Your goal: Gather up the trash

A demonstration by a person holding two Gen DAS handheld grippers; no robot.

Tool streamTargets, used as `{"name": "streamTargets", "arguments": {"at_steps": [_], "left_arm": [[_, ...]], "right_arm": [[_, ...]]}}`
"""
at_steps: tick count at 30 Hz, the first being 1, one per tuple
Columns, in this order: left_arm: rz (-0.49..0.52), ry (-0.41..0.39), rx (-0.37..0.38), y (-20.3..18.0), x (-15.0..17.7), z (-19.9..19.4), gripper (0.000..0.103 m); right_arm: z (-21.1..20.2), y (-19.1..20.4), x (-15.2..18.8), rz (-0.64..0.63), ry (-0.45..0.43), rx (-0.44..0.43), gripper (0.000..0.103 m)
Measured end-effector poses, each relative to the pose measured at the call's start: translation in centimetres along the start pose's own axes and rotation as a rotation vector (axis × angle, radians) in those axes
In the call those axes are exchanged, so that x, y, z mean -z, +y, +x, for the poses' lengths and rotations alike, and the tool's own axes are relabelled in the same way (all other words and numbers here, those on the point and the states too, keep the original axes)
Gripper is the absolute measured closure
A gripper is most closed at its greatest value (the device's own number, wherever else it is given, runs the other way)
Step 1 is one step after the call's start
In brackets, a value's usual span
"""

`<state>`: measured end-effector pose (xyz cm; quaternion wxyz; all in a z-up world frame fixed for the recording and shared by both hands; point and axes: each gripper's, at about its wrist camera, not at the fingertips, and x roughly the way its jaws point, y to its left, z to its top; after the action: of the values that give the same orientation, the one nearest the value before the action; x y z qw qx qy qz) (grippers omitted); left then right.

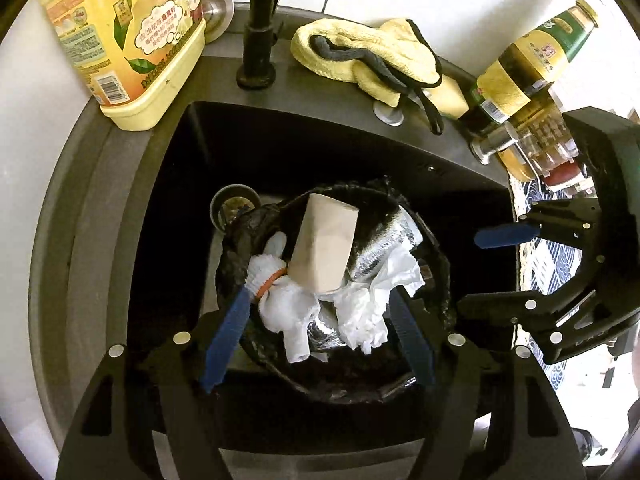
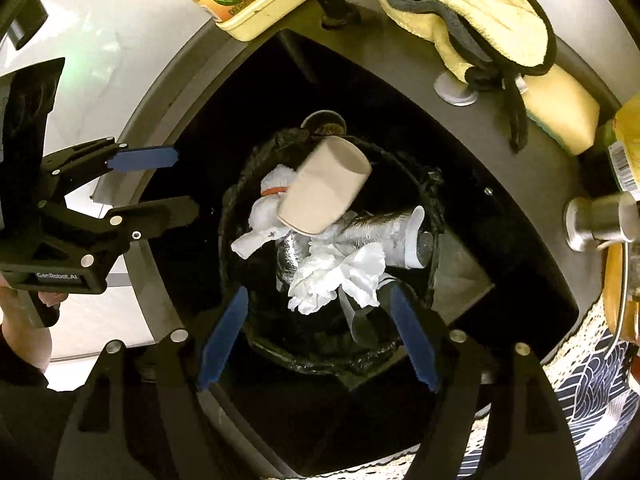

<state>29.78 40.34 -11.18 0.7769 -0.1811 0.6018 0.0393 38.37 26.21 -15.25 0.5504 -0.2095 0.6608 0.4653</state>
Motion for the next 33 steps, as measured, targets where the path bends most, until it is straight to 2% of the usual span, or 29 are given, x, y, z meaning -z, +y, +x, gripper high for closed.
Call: {"name": "streamTargets", "arguments": {"at_steps": [10,14,18,22,28,33], "left_arm": [[0.015,-0.028,-0.012,-0.9,1.5,-2.0,0.033],[0.028,-0.029,-0.008,-1.5,2.4,-3.0,0.033],[0.047,-0.026,0.004,-2.2,3.3,-3.6,0.033],[0.093,-0.038,-0.004,-4.1,4.5,-4.4,0.028],[0.124,-0.092,-0.024,-7.9,7.1,-6.8,0.023],[0.111,-0.128,-0.045,-11.1,9.0,-8.1,0.019]], "right_arm": [[-2.0,1.0,1.6,0.005,-0.045,0.026,0.029],[-3.5,1.8,3.1,0.022,-0.092,0.042,0.029],[-4.9,2.2,5.3,0.067,-0.131,0.05,0.029],[-6.1,2.4,8.0,0.103,-0.153,0.062,0.029],[-8.1,3.1,12.6,0.086,-0.183,0.081,0.029],[-10.2,3.2,16.6,0.08,-0.235,0.082,0.029]]}}
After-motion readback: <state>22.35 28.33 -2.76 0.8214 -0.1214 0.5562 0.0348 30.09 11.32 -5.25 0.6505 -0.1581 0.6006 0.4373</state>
